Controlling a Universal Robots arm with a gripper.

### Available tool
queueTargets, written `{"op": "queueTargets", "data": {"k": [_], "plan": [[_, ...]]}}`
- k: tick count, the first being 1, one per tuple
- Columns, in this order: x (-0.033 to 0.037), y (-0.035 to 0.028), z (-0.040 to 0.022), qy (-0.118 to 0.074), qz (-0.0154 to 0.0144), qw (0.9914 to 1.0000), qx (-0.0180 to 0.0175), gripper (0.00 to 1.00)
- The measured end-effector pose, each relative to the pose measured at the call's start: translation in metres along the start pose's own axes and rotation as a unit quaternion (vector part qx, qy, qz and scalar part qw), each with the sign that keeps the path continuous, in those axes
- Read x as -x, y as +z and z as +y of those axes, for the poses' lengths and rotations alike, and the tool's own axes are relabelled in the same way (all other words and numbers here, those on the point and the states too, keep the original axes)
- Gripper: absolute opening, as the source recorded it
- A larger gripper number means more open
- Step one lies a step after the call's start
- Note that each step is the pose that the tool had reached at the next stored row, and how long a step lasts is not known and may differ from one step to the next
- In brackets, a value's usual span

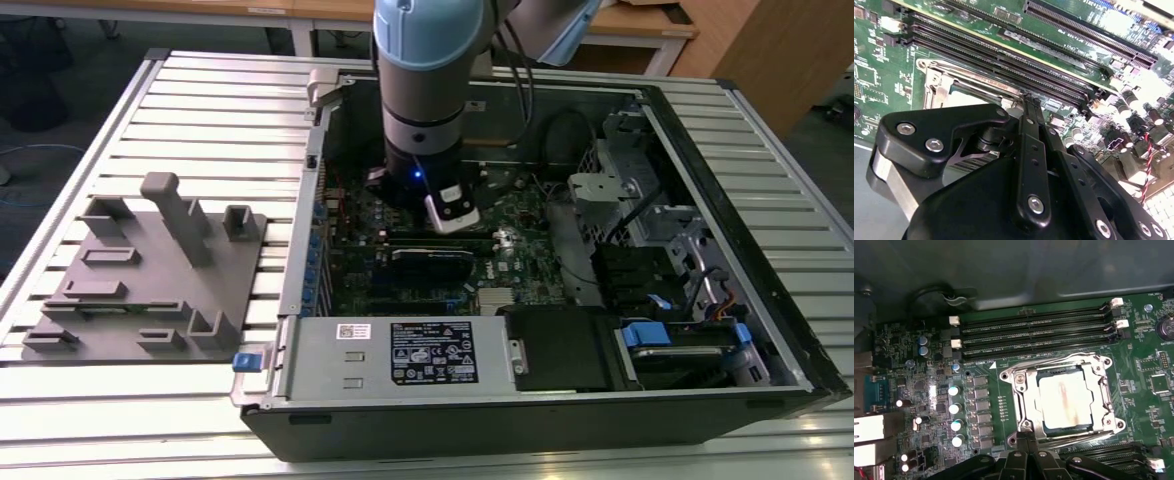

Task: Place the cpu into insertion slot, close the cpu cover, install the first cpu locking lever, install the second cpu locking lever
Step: 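Install the second cpu locking lever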

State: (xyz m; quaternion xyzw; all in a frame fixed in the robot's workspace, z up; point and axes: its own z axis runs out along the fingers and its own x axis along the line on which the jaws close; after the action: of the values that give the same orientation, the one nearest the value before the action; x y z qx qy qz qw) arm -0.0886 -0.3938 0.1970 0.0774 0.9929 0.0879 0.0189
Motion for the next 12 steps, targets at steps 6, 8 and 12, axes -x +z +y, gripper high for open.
{"op": "queueTargets", "data": {"k": [6,8,12], "plan": [[-0.0035,0.0021,-0.0017,0.0,0.0012,0.99997,0.0079,0.11],[-0.0049,0.0026,-0.0023,0.001,0.0016,0.99994,0.0104,0.11],[-0.0063,0.003,-0.0033,0.001,0.0018,0.99992,0.0126,0.11]]}}
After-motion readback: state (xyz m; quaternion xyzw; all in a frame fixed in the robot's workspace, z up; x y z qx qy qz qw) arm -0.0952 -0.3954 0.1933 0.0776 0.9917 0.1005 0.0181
